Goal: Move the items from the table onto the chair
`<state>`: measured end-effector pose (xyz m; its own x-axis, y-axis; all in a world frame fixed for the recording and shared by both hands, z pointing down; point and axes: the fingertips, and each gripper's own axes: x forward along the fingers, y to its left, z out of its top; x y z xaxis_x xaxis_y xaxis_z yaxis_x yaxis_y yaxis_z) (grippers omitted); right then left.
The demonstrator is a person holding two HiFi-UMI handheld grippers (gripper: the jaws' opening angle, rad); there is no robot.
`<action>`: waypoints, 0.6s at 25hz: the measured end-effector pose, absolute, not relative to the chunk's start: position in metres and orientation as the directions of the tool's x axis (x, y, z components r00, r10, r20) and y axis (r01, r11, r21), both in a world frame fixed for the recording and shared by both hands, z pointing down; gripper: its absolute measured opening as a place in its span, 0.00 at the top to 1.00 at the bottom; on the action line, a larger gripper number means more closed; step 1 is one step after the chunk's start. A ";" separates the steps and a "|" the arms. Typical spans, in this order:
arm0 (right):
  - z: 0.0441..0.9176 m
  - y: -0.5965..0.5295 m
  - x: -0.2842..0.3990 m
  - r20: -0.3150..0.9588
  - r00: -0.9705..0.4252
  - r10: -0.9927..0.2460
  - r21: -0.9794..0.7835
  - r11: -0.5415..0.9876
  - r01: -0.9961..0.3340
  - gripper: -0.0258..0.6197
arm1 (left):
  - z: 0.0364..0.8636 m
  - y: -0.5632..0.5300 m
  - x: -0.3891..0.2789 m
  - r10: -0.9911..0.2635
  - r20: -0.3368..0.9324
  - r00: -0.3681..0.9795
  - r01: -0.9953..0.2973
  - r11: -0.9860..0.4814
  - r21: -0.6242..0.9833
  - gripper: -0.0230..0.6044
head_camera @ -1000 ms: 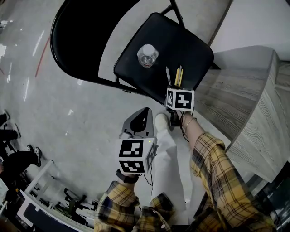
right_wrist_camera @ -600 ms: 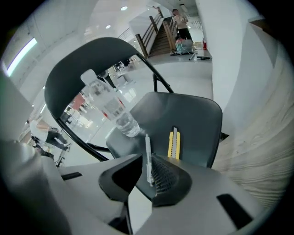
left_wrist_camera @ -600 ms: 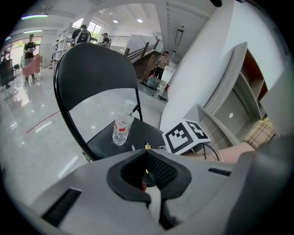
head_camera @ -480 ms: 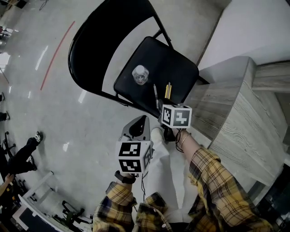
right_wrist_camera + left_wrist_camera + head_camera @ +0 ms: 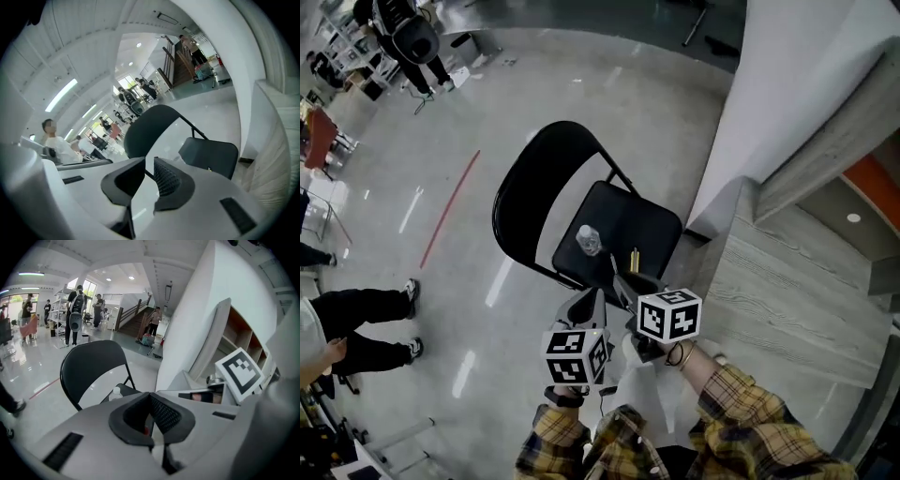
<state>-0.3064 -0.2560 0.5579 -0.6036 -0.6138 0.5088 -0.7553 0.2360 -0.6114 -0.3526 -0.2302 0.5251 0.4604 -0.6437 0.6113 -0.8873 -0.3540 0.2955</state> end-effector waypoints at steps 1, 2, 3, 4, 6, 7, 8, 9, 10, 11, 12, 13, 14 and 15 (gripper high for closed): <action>0.536 -0.245 -0.305 0.476 -0.622 -0.621 -0.627 0.256 -0.736 0.86 | 0.511 -0.223 -0.349 -0.648 0.605 0.462 -0.886 -0.357 0.295 0.96; 0.514 -0.234 -0.302 0.444 -0.637 -0.630 -0.642 0.272 -0.717 0.86 | 0.498 -0.216 -0.344 -0.651 0.601 0.464 -0.885 -0.363 0.292 0.96; 0.494 -0.224 -0.297 0.412 -0.646 -0.643 -0.654 0.285 -0.701 0.86 | 0.485 -0.209 -0.337 -0.653 0.595 0.468 -0.883 -0.374 0.285 0.96; 0.474 -0.216 -0.290 0.379 -0.649 -0.659 -0.663 0.296 -0.688 0.86 | 0.472 -0.204 -0.329 -0.656 0.586 0.475 -0.878 -0.390 0.277 0.96; 0.438 -0.200 -0.270 0.316 -0.647 -0.694 -0.676 0.313 -0.667 0.86 | 0.448 -0.197 -0.308 -0.662 0.560 0.499 -0.864 -0.427 0.266 0.96; 0.422 -0.190 -0.258 0.287 -0.644 -0.709 -0.679 0.323 -0.659 0.86 | 0.437 -0.191 -0.296 -0.662 0.546 0.514 -0.855 -0.443 0.269 0.96; 0.408 -0.178 -0.245 0.261 -0.640 -0.723 -0.678 0.335 -0.654 0.86 | 0.427 -0.184 -0.283 -0.660 0.533 0.530 -0.845 -0.458 0.274 0.96; 0.395 -0.167 -0.230 0.238 -0.634 -0.736 -0.670 0.348 -0.655 0.86 | 0.419 -0.177 -0.268 -0.655 0.520 0.548 -0.834 -0.477 0.278 0.96; 0.383 -0.156 -0.212 0.218 -0.623 -0.751 -0.658 0.358 -0.662 0.86 | 0.410 -0.171 -0.251 -0.648 0.508 0.567 -0.820 -0.499 0.279 0.96; 0.373 -0.146 -0.192 0.203 -0.609 -0.767 -0.642 0.366 -0.674 0.87 | 0.403 -0.166 -0.231 -0.639 0.496 0.588 -0.805 -0.526 0.275 0.96; 0.363 -0.136 -0.171 0.190 -0.593 -0.782 -0.626 0.369 -0.687 0.87 | 0.396 -0.160 -0.210 -0.628 0.486 0.607 -0.788 -0.554 0.268 0.96; 0.355 -0.125 -0.148 0.182 -0.579 -0.795 -0.610 0.371 -0.700 0.88 | 0.389 -0.152 -0.188 -0.616 0.480 0.625 -0.772 -0.579 0.261 0.96; 0.348 -0.111 -0.124 0.178 -0.566 -0.805 -0.594 0.371 -0.714 0.88 | 0.383 -0.142 -0.165 -0.604 0.476 0.640 -0.758 -0.600 0.256 0.96; 0.341 -0.097 -0.100 0.175 -0.553 -0.814 -0.577 0.370 -0.728 0.88 | 0.377 -0.130 -0.141 -0.592 0.473 0.653 -0.744 -0.619 0.252 0.96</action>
